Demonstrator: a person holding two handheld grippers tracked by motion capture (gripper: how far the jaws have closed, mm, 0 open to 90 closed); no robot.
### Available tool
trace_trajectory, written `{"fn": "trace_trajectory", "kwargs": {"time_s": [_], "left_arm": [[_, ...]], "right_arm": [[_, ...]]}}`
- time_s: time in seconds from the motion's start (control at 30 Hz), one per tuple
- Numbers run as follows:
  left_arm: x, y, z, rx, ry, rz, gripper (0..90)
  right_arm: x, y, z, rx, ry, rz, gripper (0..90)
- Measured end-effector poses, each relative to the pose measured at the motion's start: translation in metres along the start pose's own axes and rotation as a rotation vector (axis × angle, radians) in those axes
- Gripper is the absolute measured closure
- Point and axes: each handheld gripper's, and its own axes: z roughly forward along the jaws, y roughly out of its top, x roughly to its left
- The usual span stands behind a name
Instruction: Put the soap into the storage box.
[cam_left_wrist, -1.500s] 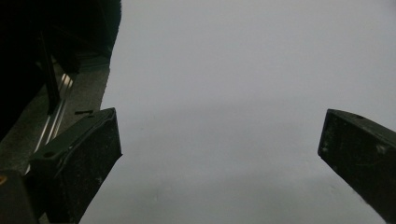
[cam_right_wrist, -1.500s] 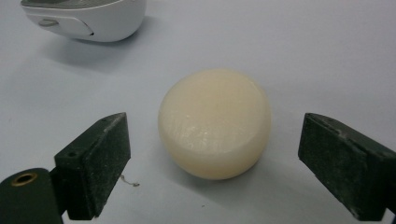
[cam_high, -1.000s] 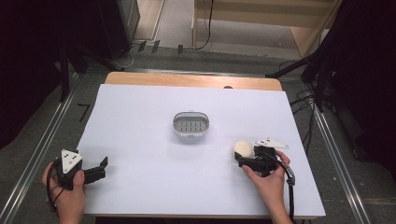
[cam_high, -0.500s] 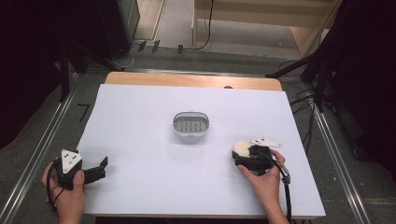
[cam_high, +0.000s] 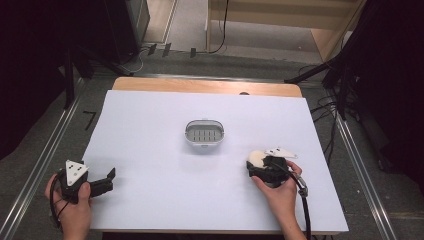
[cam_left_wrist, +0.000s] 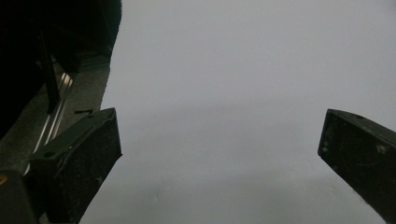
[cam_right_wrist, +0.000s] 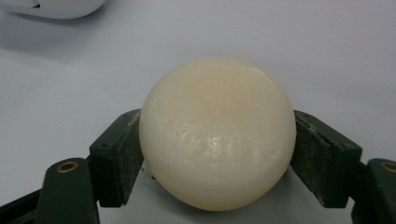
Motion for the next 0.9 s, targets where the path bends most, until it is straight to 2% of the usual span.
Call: {"fn": "trace_trajectory", "kwargs": {"time_s": [0.03,0.07,0.13,0.47,0.9], "left_arm": [[0.0,0.0,0.0,-0.001,0.0,-0.001,0.0],[0.0,0.0,0.0,0.0,0.0,-0.001,0.0],[0.0,0.0,0.0,0.003,-0.002,0.0,0.0],[0.0,0.0,0.0,0.002,0.001,0.0,0.0],[0.0,0.0,0.0,0.002,-0.002,-0.001,0.0]], "right_arm": [[0.0,0.0,0.0,0.002,0.003,-0.003,24.3],[0.0,0.001,-0.001,0.006,0.034,0.014,24.5],[0.0,0.001,-0.001,0.006,0.044,0.02,24.6],[0.001,0.011,-0.009,-0.021,0.059,0.01,25.2],[0.011,0.03,-0.012,-0.029,0.121,-0.008,25.4]]}}
